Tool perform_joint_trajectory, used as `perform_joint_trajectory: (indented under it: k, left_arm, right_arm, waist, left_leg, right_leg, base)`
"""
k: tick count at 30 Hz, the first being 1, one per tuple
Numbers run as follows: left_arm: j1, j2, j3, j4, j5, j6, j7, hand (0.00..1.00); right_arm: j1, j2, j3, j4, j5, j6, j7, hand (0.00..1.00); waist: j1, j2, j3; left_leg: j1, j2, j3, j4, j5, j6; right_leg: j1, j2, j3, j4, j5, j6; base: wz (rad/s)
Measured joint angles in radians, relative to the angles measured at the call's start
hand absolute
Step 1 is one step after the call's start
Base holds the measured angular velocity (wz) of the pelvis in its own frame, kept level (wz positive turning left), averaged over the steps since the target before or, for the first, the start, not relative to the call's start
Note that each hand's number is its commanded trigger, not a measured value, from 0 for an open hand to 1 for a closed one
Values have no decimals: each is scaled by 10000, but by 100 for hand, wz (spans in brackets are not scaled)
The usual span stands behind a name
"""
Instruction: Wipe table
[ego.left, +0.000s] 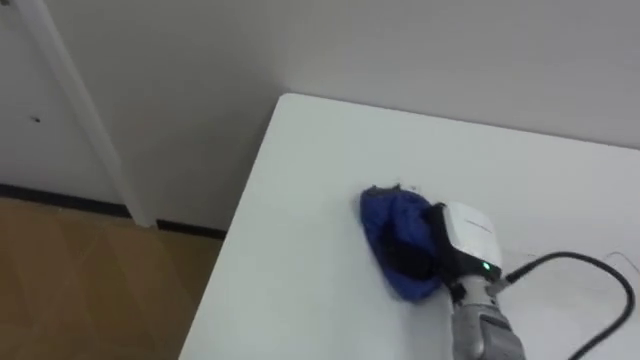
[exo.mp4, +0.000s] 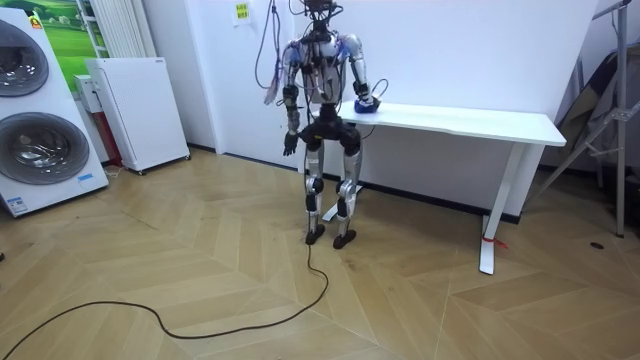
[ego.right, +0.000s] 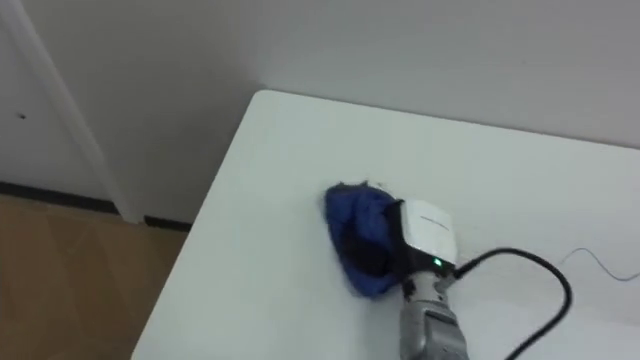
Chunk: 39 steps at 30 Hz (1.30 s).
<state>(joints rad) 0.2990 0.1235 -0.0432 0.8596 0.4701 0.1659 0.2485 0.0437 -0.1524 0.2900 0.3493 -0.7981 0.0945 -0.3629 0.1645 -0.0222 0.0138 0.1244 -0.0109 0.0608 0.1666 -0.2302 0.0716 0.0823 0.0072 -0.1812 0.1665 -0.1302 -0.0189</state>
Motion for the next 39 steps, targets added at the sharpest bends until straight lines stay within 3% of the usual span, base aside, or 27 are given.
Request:
perform_joint_trajectory:
  k: [3,4,6,9,13,15,17,19,21,24,25,26,27,29,30,31,33,34,36,37,38,39]
  left_arm:
    - [724,86,372,0,1,3,-78,0]
    - [784,88,520,0,52,-8,-116,0]
    - [969,109,1364,89,263,-55,-153,0]
    - [1077,327,2244,106,622,-67,-142,0]
    - [1095,370,2332,113,662,-84,-180,0]
    - [983,347,2100,95,644,-87,-196,0]
    - [750,278,1526,139,627,-77,-190,0]
    - [373,114,1263,203,607,-55,-169,0]
    - [-114,27,893,450,248,-86,-112,0]
    - [-622,94,514,752,-28,-121,-59,0]
    - [-772,82,475,713,-41,-258,-51,0]
    - [-798,104,417,601,-79,-458,-48,0]
    - [-864,131,392,525,-87,-548,-50,0]
    - [-701,401,412,346,-94,-612,-83,0]
    - [-690,548,443,345,-86,-621,-196,0]
    - [-688,592,562,347,-84,-634,-233,0]
    - [-700,806,828,385,31,-724,-260,0]
    - [-700,930,847,432,43,-771,-278,0]
    - [-594,1403,1207,371,342,-821,-363,0]
    - [-455,1546,1583,340,679,-734,-360,0]
    - [-282,1531,1918,344,674,-627,-335,0]
    - [-205,1520,2065,345,635,-596,-332,0]
  right_arm:
    - [403,-191,-332,538,66,-1093,-723,100]
    - [553,-203,-525,620,78,-1295,-899,100]
    - [1493,-409,-1364,881,256,-1905,-1937,100]
    - [2393,-547,-2449,1529,567,-2292,-2954,100]
    - [2295,-631,-2947,2181,606,-2351,-3187,100]
    - [1941,-585,-2729,2384,636,-2174,-3039,100]
    - [1338,-470,-2255,2266,674,-1464,-2637,100]
    - [826,-305,-1925,2145,625,-834,-2187,100]
    - [152,-92,-1063,1661,413,-93,-1244,100]
    - [-477,221,-59,1384,-32,95,-602,100]
    - [-688,319,30,1310,-210,135,-443,100]
    - [-870,455,62,1317,-265,138,-318,100]
    - [-949,481,76,1356,-279,141,-329,100]
    - [-1333,461,141,1736,-168,-160,-695,100]
    - [-1369,376,110,2030,105,-625,-1048,100]
    - [-1299,334,84,2093,191,-853,-1196,100]
    - [-1177,259,-154,2616,343,-1706,-1931,100]
    - [-1068,236,-282,2726,374,-1891,-2130,100]
    - [-429,215,-790,2665,386,-2263,-2638,100]
    - [141,94,-1165,2627,478,-2434,-3112,100]
    - [570,-138,-1524,2633,570,-2465,-3505,100]
    - [709,-265,-1667,2651,616,-2465,-3634,100]
  waist:
    - [-361,-3,-31]
    - [-438,-15,-40]
    - [-627,-18,-114]
    - [-814,-22,-280]
    - [-782,88,-350]
    - [-758,103,-354]
    - [-641,139,-347]
    - [-166,198,-318]
    - [382,286,-255]
    - [462,298,-172]
    - [632,335,-134]
    - [881,408,-56]
    - [953,444,-35]
    - [1151,395,43]
    - [1139,359,42]
    - [1109,366,45]
    - [499,281,18]
    - [381,192,-11]
    - [-61,-186,-17]
    - [-314,-256,-111]
    - [-402,-106,-223]
    - [-464,-58,-256]
  left_leg:
    - [-10,-10,-85,31,0,-2]
    - [-13,-6,-85,31,2,-2]
    - [163,-67,-11,5,4,3]
    - [478,-112,297,-81,-1,11]
    - [710,-197,365,-98,-95,175]
    - [753,-198,502,-105,-131,236]
    - [782,-179,647,-15,-174,305]
    - [763,-138,895,25,-207,337]
    - [657,-84,915,204,-255,341]
    - [217,49,900,653,-400,299]
    - [42,130,951,780,-410,301]
    - [-21,143,969,872,-406,265]
    - [-83,162,964,930,-432,236]
    - [-460,279,785,1058,-440,70]
    - [-635,403,569,1128,-414,-51]
    - [-725,499,422,1207,-406,-130]
    - [-1003,759,-424,1356,-361,-473]
    - [-1004,788,-511,1355,-359,-577]
    - [-953,911,-397,1440,-446,-987]
    - [-948,1093,-275,1663,-574,-1268]
    - [-939,1517,68,1778,-633,-1531]
    - [-884,1693,256,1743,-611,-1658]
  right_leg:
    - [97,-20,-141,-48,-29,34]
    - [158,-40,-139,-130,-39,50]
    - [474,-174,-113,-325,-105,157]
    - [896,-297,-79,-297,-180,277]
    - [1146,-364,149,-295,-210,327]
    - [1138,-388,143,-238,-209,345]
    - [1019,-413,155,-29,-219,365]
    - [695,-420,87,338,-263,413]
    - [183,-433,-433,776,-209,256]
    - [-436,-584,-983,1528,-266,232]
    - [-871,-879,-1022,2371,-466,404]
    - [-1185,-1547,-1030,3140,-613,516]
    - [-1275,-1906,-1011,3373,-645,567]
    - [-1496,-3055,-875,3205,-597,757]
    - [-1477,-3285,-652,2612,-426,958]
    - [-1396,-3342,-639,2242,-288,1005]
    - [-845,-3374,-737,831,412,1142]
    - [-727,-3350,-765,552,628,1231]
    - [-584,-3269,-723,224,1430,1305]
    - [-493,-3169,-1015,438,1083,1940]
    - [-406,-2789,-1037,532,776,1991]
    - [-314,-2642,-1088,551,617,1961]
  base:
    - [31]
    - [48]
    - [67]
    - [53]
    - [-6]
    - [-25]
    - [-52]
    - [-98]
    - [-113]
    - [-27]
    - [12]
    - [9]
    - [0]
    - [17]
    - [32]
    - [59]
    - [98]
    - [104]
    - [76]
    - [33]
    - [10]
    - [-23]
